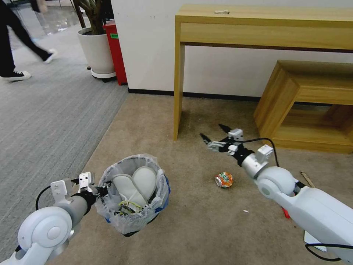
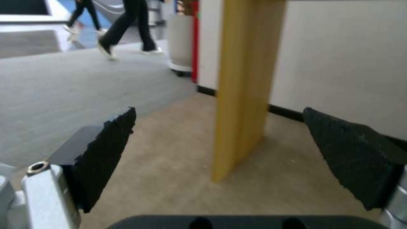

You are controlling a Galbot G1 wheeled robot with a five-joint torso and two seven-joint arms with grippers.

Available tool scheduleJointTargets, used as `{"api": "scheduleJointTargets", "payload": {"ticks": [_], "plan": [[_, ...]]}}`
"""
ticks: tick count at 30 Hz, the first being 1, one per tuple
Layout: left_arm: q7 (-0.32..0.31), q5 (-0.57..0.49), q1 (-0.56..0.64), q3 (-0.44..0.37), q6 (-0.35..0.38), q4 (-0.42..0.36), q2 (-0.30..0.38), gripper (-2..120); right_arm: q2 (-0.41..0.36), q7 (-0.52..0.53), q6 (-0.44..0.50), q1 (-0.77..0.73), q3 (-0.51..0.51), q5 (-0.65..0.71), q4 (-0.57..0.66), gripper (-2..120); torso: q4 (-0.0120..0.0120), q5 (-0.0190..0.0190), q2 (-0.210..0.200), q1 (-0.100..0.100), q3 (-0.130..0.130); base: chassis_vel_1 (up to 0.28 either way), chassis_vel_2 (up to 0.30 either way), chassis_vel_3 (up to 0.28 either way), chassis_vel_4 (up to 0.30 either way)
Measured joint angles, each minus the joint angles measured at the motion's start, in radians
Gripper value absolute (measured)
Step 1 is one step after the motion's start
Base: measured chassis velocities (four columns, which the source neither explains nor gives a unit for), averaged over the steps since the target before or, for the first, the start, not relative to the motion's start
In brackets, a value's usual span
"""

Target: Pick up the trash bin and place the garbage on the floor into it.

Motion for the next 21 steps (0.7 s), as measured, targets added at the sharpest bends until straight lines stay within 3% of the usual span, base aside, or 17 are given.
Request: {"api": "scheduleJointTargets", "payload": {"ticks": [9, 21], "plan": [[0.006, 0.012, 0.004, -0.003, -0.002, 0.001, -0.008, 1, -0.013, 0.043, 0.014, -0.096, 0.113, -0.003, -0.019, 100, 0.0001, -0.0002, 0.0, 0.0, 0.0, 0.0, 0.0, 0.0, 0.0], [0.027, 0.027, 0.014, -0.008, 0.001, 0.001, -0.012, 1, -0.006, 0.035, 0.021, -0.149, 0.155, -0.028, -0.039, 100, 0.0002, -0.0001, 0.0, 0.0, 0.0, 0.0, 0.0, 0.0, 0.0]]}}
